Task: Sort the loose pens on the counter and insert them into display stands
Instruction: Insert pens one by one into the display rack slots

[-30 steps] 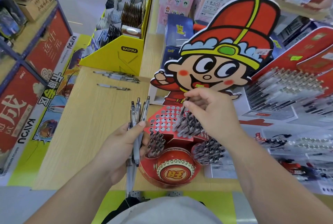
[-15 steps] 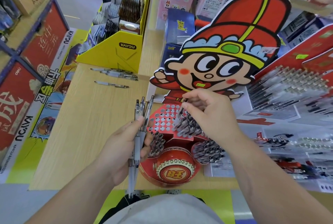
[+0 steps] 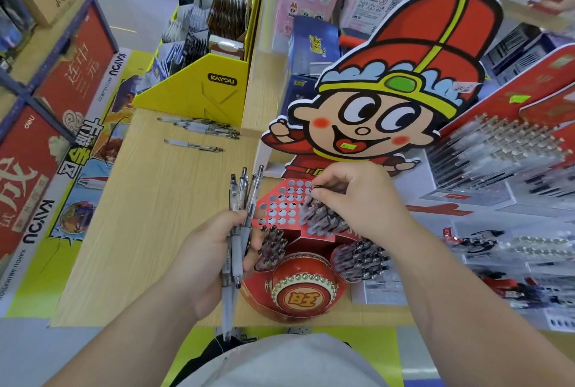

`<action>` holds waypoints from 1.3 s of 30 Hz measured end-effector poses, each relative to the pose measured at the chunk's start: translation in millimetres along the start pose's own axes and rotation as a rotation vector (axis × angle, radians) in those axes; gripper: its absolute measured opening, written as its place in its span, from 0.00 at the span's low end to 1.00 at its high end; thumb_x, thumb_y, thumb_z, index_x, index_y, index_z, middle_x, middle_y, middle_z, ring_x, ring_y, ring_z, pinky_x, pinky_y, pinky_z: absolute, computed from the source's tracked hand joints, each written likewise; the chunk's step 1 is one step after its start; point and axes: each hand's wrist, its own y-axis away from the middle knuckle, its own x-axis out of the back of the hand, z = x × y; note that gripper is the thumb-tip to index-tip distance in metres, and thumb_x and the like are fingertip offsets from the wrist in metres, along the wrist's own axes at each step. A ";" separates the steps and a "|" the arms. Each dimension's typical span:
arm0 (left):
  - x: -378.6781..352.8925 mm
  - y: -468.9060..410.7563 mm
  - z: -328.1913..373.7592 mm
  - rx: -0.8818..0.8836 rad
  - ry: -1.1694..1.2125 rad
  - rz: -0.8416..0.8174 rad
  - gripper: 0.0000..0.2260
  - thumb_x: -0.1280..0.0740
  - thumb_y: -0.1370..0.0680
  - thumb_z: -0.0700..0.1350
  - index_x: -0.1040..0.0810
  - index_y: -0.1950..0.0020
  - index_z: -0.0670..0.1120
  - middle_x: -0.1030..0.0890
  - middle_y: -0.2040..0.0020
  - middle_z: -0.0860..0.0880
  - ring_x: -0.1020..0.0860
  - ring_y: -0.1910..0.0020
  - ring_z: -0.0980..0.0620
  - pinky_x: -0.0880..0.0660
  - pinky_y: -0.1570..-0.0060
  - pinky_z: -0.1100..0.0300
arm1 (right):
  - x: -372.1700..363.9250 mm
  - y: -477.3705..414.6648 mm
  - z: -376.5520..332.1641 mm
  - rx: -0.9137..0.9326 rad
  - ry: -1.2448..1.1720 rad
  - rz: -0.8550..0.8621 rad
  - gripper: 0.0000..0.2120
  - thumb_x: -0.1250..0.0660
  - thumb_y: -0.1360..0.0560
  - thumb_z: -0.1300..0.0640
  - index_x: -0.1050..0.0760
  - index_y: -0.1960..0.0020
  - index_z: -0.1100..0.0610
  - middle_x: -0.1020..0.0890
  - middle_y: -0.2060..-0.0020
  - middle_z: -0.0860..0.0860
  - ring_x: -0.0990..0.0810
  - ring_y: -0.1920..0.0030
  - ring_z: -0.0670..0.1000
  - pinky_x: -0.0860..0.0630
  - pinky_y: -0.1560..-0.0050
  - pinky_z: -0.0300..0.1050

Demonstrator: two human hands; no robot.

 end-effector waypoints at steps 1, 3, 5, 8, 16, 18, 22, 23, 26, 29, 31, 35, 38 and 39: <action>0.5 0.2 0.1 0.000 0.006 -0.003 0.14 0.42 0.16 0.47 0.22 0.41 0.40 0.25 0.64 0.43 0.34 0.74 0.49 0.36 0.73 0.58 | 2.3 -1.6 -1.5 -0.009 0.014 -0.026 0.02 0.24 0.27 0.56 0.15 0.54 0.50 0.15 0.61 0.42 0.18 0.58 0.39 0.21 0.54 0.36; 1.5 1.0 0.2 -0.004 0.008 -0.006 0.13 0.42 0.16 0.46 0.21 0.42 0.41 0.25 0.63 0.42 0.34 0.74 0.48 0.36 0.73 0.58 | 7.5 -5.5 -6.0 -0.022 0.042 -0.076 0.02 0.23 0.28 0.56 0.15 0.57 0.50 0.15 0.62 0.43 0.18 0.59 0.41 0.20 0.55 0.41; 2.3 1.8 0.3 -0.014 0.003 -0.009 0.12 0.42 0.17 0.45 0.22 0.42 0.41 0.25 0.63 0.42 0.34 0.74 0.48 0.36 0.73 0.58 | 11.6 -9.7 -10.9 -0.032 0.093 -0.129 0.03 0.23 0.29 0.56 0.16 0.59 0.49 0.16 0.64 0.43 0.18 0.61 0.42 0.19 0.56 0.45; 3.1 1.8 1.2 -0.021 0.003 -0.012 0.12 0.42 0.17 0.44 0.22 0.41 0.41 0.25 0.63 0.42 0.33 0.74 0.49 0.36 0.73 0.58 | 12.7 -14.6 -17.6 -0.071 0.147 -0.175 0.04 0.25 0.30 0.58 0.16 0.61 0.49 0.16 0.65 0.43 0.18 0.62 0.43 0.20 0.58 0.45; 9.4 3.9 0.0 -0.026 -0.001 -0.005 0.13 0.42 0.17 0.44 0.23 0.39 0.40 0.24 0.62 0.42 0.33 0.73 0.49 0.36 0.73 0.57 | 10.0 -17.3 -23.4 -0.152 0.191 -0.182 0.05 0.23 0.31 0.57 0.16 0.64 0.49 0.18 0.69 0.40 0.20 0.65 0.40 0.28 0.66 0.36; 9.3 4.9 0.5 -0.023 0.001 -0.011 0.13 0.42 0.17 0.44 0.23 0.39 0.40 0.24 0.62 0.42 0.33 0.73 0.49 0.36 0.73 0.58 | 9.0 -16.3 -25.9 -0.166 0.198 -0.170 0.05 0.23 0.31 0.57 0.16 0.63 0.49 0.18 0.69 0.40 0.20 0.64 0.40 0.25 0.64 0.38; 10.7 6.2 0.8 -0.017 -0.003 -0.023 0.13 0.42 0.17 0.44 0.23 0.39 0.40 0.24 0.62 0.42 0.33 0.74 0.49 0.36 0.73 0.58 | 5.8 -15.8 -28.8 -0.183 0.225 -0.141 0.05 0.24 0.31 0.57 0.17 0.64 0.49 0.19 0.68 0.40 0.20 0.62 0.42 0.22 0.61 0.41; 11.3 6.4 0.8 -0.015 -0.006 -0.025 0.13 0.42 0.17 0.44 0.23 0.38 0.40 0.24 0.62 0.42 0.33 0.74 0.49 0.36 0.72 0.58 | 4.8 -15.5 -28.7 -0.186 0.233 -0.134 0.05 0.24 0.31 0.56 0.17 0.64 0.49 0.19 0.68 0.40 0.20 0.62 0.42 0.23 0.61 0.41; 12.5 6.9 0.3 -0.013 -0.017 -0.030 0.13 0.42 0.17 0.44 0.24 0.38 0.39 0.24 0.62 0.42 0.33 0.74 0.49 0.38 0.71 0.57 | 3.4 -13.8 -27.7 -0.189 0.223 -0.099 0.06 0.23 0.31 0.56 0.18 0.64 0.49 0.19 0.68 0.41 0.20 0.62 0.42 0.25 0.62 0.40; 12.7 8.7 -0.3 -0.008 -0.036 -0.026 0.13 0.41 0.17 0.44 0.24 0.37 0.39 0.23 0.62 0.42 0.33 0.73 0.48 0.38 0.71 0.57 | 3.6 -11.1 -27.1 -0.168 0.222 -0.104 0.07 0.24 0.30 0.55 0.19 0.65 0.48 0.20 0.68 0.41 0.22 0.63 0.42 0.30 0.65 0.39; 11.5 11.1 1.0 -0.013 -0.055 -0.036 0.15 0.41 0.17 0.44 0.26 0.36 0.36 0.23 0.62 0.41 0.32 0.73 0.48 0.38 0.71 0.57 | 4.4 -6.9 -26.9 -0.152 0.189 -0.083 0.06 0.24 0.29 0.53 0.19 0.63 0.47 0.19 0.66 0.41 0.21 0.61 0.41 0.28 0.63 0.40; 4.5 19.1 8.2 -0.047 -0.081 -0.124 0.17 0.39 0.17 0.44 0.29 0.35 0.33 0.23 0.63 0.41 0.33 0.74 0.49 0.38 0.72 0.57 | 11.9 13.3 -38.9 -0.077 -0.035 0.136 0.03 0.28 0.24 0.50 0.18 0.56 0.47 0.17 0.62 0.40 0.20 0.57 0.38 0.27 0.56 0.32; -2.6 26.6 12.6 -0.061 -0.103 -0.234 0.22 0.35 0.23 0.47 0.29 0.38 0.30 0.23 0.64 0.40 0.34 0.75 0.49 0.39 0.73 0.57 | 10.7 33.7 -56.0 -0.106 -0.333 0.012 0.02 0.28 0.23 0.52 0.17 0.53 0.48 0.15 0.61 0.43 0.18 0.59 0.41 0.25 0.58 0.31; -6.2 28.9 13.6 -0.059 -0.124 -0.268 0.20 0.35 0.22 0.46 0.28 0.40 0.30 0.23 0.65 0.41 0.34 0.75 0.49 0.38 0.73 0.58 | 8.4 38.9 -58.7 -0.125 -0.443 -0.039 0.02 0.28 0.23 0.52 0.17 0.52 0.49 0.14 0.61 0.46 0.17 0.60 0.44 0.23 0.60 0.34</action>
